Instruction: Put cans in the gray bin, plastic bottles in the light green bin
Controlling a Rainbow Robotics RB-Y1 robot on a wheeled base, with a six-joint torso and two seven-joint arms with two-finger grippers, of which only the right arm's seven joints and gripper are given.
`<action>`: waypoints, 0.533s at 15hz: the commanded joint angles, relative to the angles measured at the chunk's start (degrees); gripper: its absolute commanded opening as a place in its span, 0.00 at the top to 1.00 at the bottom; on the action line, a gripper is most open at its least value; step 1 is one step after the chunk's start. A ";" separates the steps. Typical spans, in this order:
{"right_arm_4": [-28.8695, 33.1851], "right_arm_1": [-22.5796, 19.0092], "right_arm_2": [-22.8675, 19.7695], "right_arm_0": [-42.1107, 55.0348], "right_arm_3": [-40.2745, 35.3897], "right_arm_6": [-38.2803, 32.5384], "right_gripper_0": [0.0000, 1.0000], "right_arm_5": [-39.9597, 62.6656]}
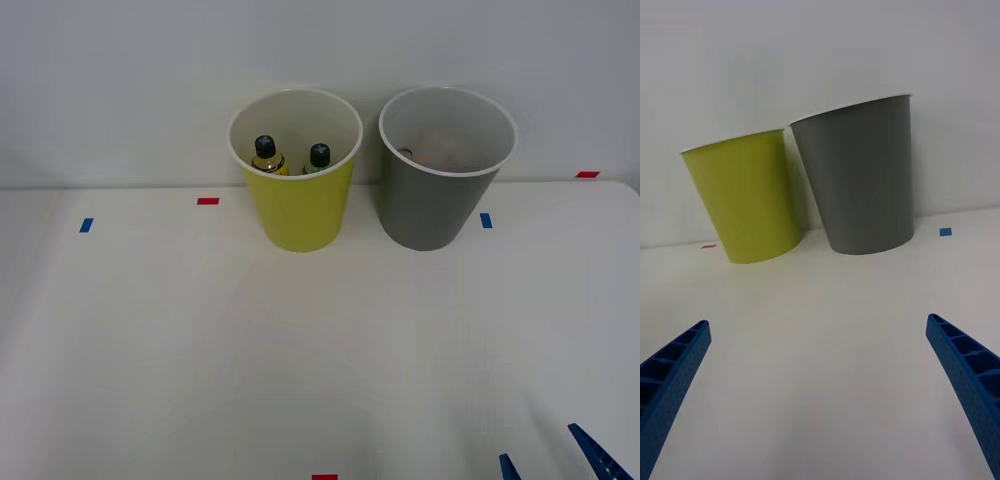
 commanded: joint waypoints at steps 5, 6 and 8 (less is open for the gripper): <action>0.00 0.00 0.00 0.00 0.00 0.00 0.00 0.00; 0.00 0.00 0.00 0.00 0.00 0.00 0.00 0.00; 0.00 0.00 0.00 0.00 0.00 0.00 0.00 0.00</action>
